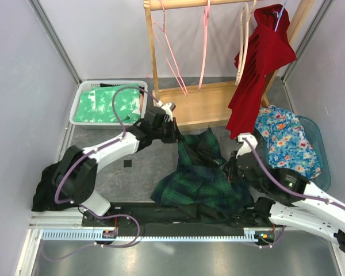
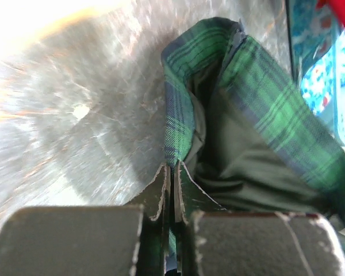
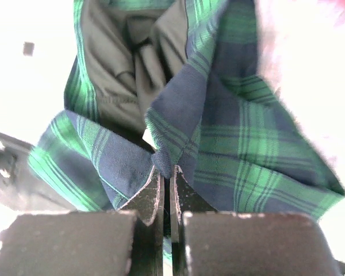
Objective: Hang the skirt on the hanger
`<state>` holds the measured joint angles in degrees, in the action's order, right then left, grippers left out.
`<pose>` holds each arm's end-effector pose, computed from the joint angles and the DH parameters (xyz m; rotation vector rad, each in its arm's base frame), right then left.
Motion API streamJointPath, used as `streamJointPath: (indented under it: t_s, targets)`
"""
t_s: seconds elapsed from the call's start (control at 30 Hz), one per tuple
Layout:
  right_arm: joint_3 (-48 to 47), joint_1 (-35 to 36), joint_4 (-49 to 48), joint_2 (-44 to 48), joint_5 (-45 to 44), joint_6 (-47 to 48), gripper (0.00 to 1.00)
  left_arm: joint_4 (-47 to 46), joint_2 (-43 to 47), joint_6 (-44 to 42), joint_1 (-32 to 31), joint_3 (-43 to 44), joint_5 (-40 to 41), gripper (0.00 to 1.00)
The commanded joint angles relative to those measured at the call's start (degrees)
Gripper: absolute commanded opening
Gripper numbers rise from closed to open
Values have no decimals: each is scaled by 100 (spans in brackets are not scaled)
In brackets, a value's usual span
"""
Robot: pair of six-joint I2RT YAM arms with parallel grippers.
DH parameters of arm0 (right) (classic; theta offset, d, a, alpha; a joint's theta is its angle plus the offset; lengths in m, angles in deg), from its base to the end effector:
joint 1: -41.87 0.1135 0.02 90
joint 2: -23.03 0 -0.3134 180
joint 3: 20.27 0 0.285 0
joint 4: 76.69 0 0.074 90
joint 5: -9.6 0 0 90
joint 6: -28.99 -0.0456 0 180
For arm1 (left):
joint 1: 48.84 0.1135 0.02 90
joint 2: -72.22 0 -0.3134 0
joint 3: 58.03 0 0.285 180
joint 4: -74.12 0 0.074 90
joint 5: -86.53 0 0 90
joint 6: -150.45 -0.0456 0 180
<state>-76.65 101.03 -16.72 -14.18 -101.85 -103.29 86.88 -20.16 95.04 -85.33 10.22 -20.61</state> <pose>0.0798 0.1011 0.3205 -0.1385 2.2749 0.5324 0.3033 -0.2410 0.2395 0.2177 2.3657 -0.9787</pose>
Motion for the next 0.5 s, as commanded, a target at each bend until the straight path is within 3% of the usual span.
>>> streamJointPath:
  t_s: [0.0, 0.27, 0.37, 0.47]
  targets:
    - [-1007, 43, 387, -75, -1052, 105, 0, 1221, 1219, -803, 19, 892, 1256, 2]
    - [-3116, 43, 89, -1015, -1608, 1344, 0, 2961, 2513, -1217, 19, 2027, 2829, 2]
    - [-3706, 35, -192, -1323, -1538, 1757, 0, 3235, 2978, -1314, 19, 2379, 3041, 2]
    - [-3699, 35, -430, -1412, -1371, 1785, 0, 3297, 3391, -1332, 19, 2328, 2780, 2]
